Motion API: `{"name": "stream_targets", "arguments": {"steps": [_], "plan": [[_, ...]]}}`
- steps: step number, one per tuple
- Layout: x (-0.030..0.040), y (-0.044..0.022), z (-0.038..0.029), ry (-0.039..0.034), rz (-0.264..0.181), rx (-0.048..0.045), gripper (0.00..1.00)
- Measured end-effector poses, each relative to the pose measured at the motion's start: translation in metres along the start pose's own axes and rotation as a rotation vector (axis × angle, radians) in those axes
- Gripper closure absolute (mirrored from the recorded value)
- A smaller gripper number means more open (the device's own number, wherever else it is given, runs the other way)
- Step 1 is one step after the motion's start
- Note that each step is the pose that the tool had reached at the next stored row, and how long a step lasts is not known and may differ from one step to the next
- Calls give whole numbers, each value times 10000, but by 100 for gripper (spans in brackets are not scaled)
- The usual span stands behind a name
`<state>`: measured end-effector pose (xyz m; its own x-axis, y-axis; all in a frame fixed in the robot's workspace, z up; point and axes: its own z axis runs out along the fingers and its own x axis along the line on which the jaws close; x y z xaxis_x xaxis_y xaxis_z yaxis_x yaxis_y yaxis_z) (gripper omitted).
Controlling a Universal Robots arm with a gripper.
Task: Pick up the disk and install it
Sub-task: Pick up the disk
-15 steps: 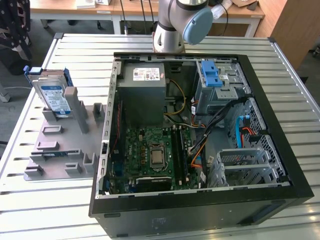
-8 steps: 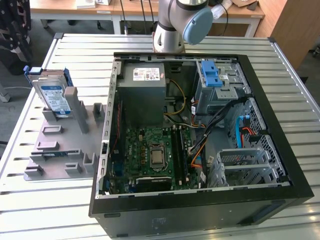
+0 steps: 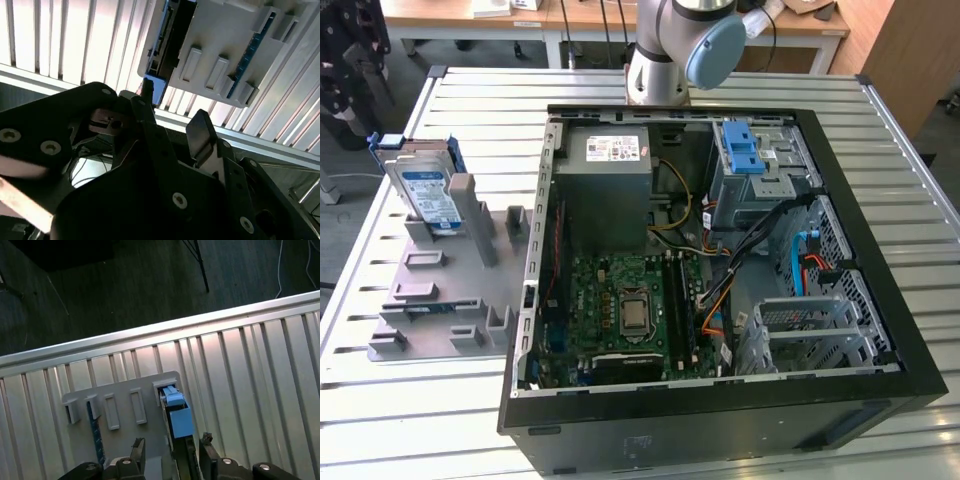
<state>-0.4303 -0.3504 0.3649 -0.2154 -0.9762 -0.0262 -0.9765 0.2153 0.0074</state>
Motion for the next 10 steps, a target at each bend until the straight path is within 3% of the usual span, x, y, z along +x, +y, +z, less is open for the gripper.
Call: {"name": "stream_targets", "arguments": {"steps": [1,2,5,9,10], "plan": [[-1,1,17,1,-150,-2,48],[-3,2,34,1,-301,-4,42],[-19,5,83,3,-605,8,42],[-20,8,124,42,-639,30,40],[-20,11,137,41,-653,36,34]]}}
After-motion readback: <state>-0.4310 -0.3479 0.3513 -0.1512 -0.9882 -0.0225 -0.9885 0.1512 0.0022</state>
